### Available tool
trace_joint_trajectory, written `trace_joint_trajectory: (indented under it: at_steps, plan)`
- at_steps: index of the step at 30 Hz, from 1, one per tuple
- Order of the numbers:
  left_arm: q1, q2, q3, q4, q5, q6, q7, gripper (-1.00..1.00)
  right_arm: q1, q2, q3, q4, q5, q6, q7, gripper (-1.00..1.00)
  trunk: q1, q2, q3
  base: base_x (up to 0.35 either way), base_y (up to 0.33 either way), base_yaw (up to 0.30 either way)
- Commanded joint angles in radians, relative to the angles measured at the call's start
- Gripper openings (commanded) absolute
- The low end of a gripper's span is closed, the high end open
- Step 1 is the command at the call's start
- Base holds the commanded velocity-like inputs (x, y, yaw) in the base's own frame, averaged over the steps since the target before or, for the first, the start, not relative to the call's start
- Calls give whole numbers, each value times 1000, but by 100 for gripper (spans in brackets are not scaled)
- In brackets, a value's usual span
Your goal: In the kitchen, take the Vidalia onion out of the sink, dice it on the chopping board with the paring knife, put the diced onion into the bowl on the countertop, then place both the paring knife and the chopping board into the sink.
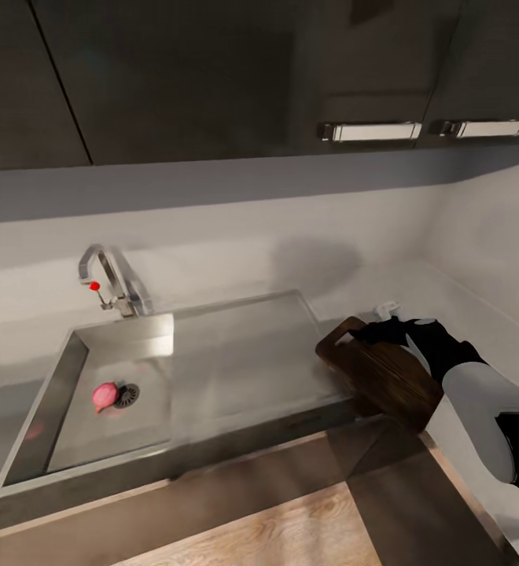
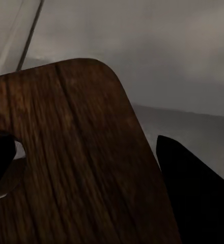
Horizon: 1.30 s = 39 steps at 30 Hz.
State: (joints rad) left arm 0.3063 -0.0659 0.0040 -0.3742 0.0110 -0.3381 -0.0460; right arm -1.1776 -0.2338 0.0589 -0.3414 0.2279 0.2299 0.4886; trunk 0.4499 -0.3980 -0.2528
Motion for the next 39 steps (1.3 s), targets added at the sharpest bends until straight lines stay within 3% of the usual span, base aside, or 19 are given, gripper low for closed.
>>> trace_joint_trajectory:
  at_steps: [1,10,39]
  plan:
    - [0,0,1,-2,1,-1,-3,100,-1,-1,6,-2,1,5,2,-100,0,-2,0,-278,0,0]
    - [0,0,1,-2,1,-1,-3,100,-1,0,6,-2,1,5,-2,-100,0,-2,11,-71,0,0]
    - [0,0,1,-2,1,-1,-3,100,-1,0,6,-2,-1,8,2,-100,0,-2,12,0,0,0]
